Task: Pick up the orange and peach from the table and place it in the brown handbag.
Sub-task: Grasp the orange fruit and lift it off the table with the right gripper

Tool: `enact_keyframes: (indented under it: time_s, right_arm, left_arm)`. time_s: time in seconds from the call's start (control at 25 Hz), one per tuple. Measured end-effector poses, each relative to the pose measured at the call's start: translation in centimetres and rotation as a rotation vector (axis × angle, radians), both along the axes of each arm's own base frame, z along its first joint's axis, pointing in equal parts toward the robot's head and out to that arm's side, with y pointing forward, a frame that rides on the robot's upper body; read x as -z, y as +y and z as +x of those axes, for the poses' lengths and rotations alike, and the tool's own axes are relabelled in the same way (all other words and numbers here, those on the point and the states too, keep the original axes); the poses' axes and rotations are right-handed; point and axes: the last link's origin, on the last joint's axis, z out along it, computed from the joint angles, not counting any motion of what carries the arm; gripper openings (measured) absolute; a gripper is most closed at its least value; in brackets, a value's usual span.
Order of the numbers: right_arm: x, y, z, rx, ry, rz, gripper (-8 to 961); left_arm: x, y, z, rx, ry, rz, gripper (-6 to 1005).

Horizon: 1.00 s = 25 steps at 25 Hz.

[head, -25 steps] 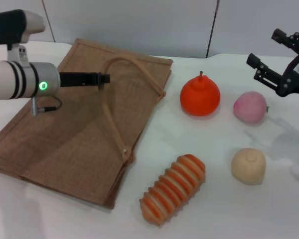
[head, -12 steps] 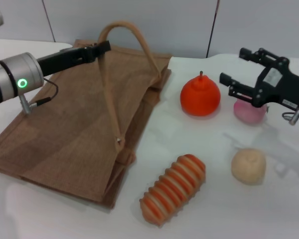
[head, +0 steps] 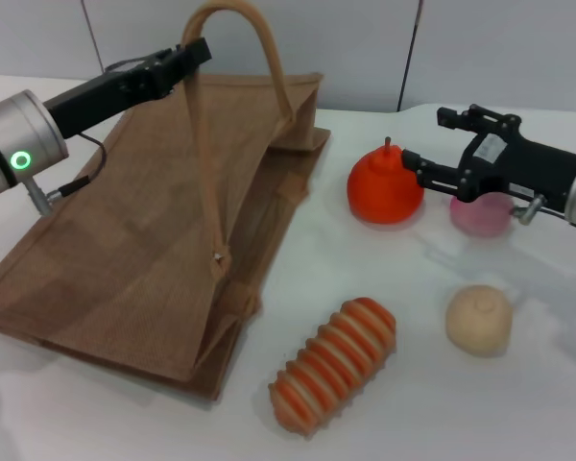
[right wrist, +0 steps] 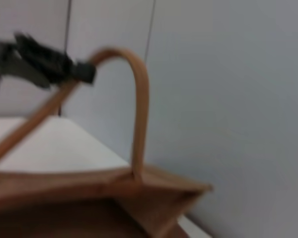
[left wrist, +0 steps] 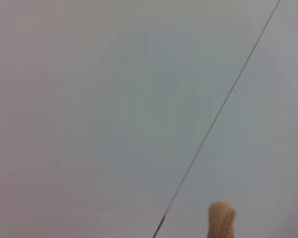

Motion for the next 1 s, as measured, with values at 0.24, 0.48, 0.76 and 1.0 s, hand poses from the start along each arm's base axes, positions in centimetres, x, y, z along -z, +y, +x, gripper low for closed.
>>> enact_keyframes:
  time_s: [0.24, 0.48, 0.76, 1.0]
  right_arm:
    - [1.4, 0.8, -0.2, 0.037, -0.066, -0.020, 701]
    - [2.3, 1.2, -0.7, 0.045, -0.106, -0.036, 698]
    - [3.5, 1.9, -1.3, 0.072, -0.162, -0.044, 695]
    - [4.0, 2.4, -1.5, 0.101, -0.195, -0.038, 692]
  left_arm:
    - [-0.9, -0.8, -0.1, 0.038, -0.047, 0.042, 122]
    - [-1.5, -1.4, 0.2, 0.078, -0.081, 0.061, 122]
    - [-1.5, -1.5, 0.6, 0.101, -0.091, 0.057, 122]
    - [-1.5, -1.5, 1.0, 0.120, -0.097, 0.054, 122]
